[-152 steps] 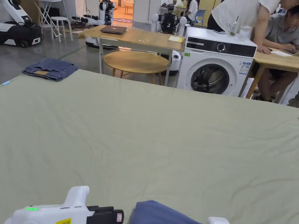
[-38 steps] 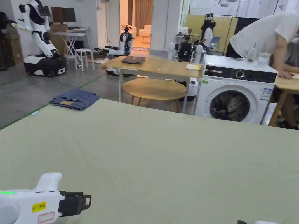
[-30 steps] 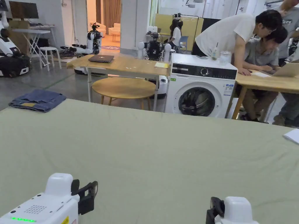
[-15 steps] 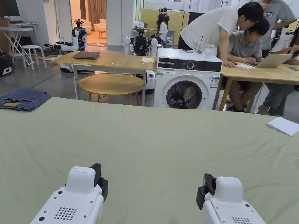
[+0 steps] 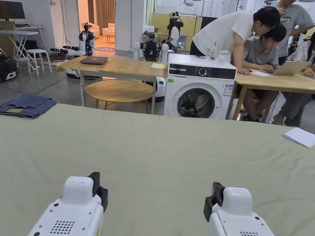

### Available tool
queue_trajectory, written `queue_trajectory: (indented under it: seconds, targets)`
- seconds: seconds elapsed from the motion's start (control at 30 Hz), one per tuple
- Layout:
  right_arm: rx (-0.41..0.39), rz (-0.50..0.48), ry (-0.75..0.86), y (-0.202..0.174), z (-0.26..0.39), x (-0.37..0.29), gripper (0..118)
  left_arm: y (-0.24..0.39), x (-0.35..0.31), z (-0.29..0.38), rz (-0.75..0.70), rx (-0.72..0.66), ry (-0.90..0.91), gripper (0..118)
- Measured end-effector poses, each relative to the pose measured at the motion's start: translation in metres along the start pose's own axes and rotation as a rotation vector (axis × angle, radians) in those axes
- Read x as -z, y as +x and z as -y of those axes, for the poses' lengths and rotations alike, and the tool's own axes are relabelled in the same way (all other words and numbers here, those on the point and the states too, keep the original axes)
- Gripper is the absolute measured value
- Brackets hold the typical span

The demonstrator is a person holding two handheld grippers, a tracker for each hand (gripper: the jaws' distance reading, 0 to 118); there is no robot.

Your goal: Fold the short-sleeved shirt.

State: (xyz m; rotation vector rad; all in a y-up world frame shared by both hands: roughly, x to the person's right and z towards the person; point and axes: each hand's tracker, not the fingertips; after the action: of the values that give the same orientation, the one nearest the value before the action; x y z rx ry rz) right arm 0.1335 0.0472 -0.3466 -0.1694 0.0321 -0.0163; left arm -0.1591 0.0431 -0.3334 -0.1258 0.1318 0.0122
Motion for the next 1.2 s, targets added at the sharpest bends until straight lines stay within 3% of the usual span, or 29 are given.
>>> queue_trajectory:
  seconds: [0.17, 0.23, 0.3, 0.33, 0.4, 0.5, 0.73, 0.87, 0.97, 1.2]
  targets:
    - [-0.004, 0.012, 0.009, -0.003, -0.001, -0.001, 2, -0.006, -0.003, -0.007, 0.005, -0.037, -0.009, 0]
    - [-0.019, 0.025, 0.013, -0.003, -0.002, -0.002, 21, -0.009, -0.002, -0.007, 0.006, -0.048, -0.012, 8]
    - [-0.022, 0.018, 0.020, -0.002, -0.001, -0.003, 60, -0.013, -0.003, -0.007, 0.005, -0.065, -0.010, 35]
    - [-0.016, 0.009, 0.020, -0.001, -0.001, -0.003, 71, -0.015, -0.001, -0.007, 0.013, -0.077, -0.013, 47]
    - [-0.014, 0.018, 0.015, -0.001, -0.002, -0.002, 78, -0.018, 0.000, -0.007, 0.021, -0.095, -0.024, 70]
    - [-0.016, 0.053, 0.010, 0.000, -0.002, -0.001, 93, -0.020, 0.002, -0.006, 0.003, -0.105, -0.026, 76]
    - [0.012, 0.074, 0.012, 0.006, -0.007, 0.004, 94, -0.016, 0.004, -0.009, -0.049, -0.036, -0.026, 76]
    - [-0.004, 0.005, -0.017, 0.012, -0.011, 0.006, 94, -0.011, 0.004, -0.008, -0.056, 0.039, -0.023, 76]
    - [-0.054, 0.059, -0.042, 0.007, -0.012, 0.012, 94, -0.009, 0.002, -0.006, -0.076, 0.053, -0.001, 76]
    - [-0.045, 0.126, -0.053, 0.000, -0.009, 0.021, 94, -0.013, 0.004, -0.009, 0.001, 0.009, -0.005, 80]
